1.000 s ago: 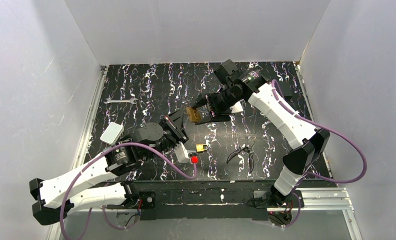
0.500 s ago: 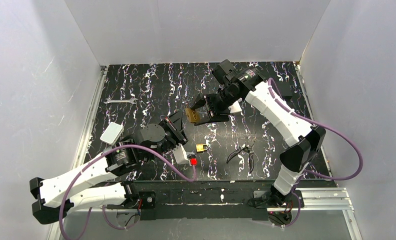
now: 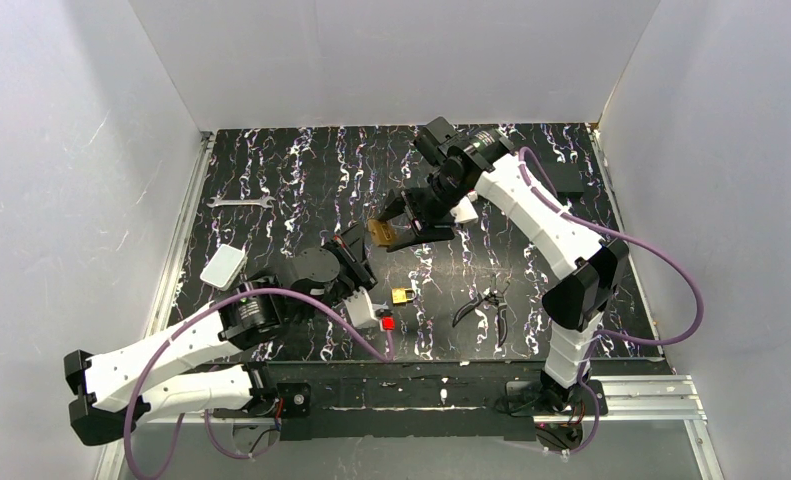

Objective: Unlock with the key

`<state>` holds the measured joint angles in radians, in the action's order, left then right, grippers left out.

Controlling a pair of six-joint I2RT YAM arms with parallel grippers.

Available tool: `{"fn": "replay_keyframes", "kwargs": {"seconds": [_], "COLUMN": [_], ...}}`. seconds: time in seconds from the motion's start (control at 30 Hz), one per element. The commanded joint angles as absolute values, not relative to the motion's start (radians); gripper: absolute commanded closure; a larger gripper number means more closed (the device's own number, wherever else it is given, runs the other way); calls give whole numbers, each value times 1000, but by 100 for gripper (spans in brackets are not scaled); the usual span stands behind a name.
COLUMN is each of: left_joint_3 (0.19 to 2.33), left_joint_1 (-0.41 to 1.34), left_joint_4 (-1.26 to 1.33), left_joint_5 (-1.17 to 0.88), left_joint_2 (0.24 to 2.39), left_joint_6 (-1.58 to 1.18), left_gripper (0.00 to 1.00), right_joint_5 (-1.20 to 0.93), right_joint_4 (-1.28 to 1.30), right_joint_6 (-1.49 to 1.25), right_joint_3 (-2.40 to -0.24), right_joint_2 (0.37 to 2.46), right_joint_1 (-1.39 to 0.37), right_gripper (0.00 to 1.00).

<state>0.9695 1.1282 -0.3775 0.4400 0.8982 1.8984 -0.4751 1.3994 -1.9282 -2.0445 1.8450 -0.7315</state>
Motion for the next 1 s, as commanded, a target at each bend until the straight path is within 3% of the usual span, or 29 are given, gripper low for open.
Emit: {"fn": "replay_keyframes", "kwargs": {"seconds": [0.0, 0.23, 0.8, 0.97], "left_joint_3": [977, 963, 930, 918], "left_joint_1": [1140, 1141, 1143, 1144], "left_joint_4": [-430, -406, -353, -354], "left_joint_5": [387, 389, 414, 411], "left_joint_2": [934, 947, 953, 940], "left_joint_6": [1908, 1893, 1862, 1860], "left_gripper": [100, 100, 100, 100], "right_joint_5": [-609, -621, -652, -673], "right_joint_4": [1346, 1296, 958, 1056], "right_joint_6": [-1936, -1962, -2184, -2107], "right_joint_3": [-2112, -2118, -1899, -2028], "right_joint_2": [1817, 1814, 1686, 1757], "right_joint_1": [-742, -742, -746, -745], "right_gripper": [99, 99, 99, 99]}}
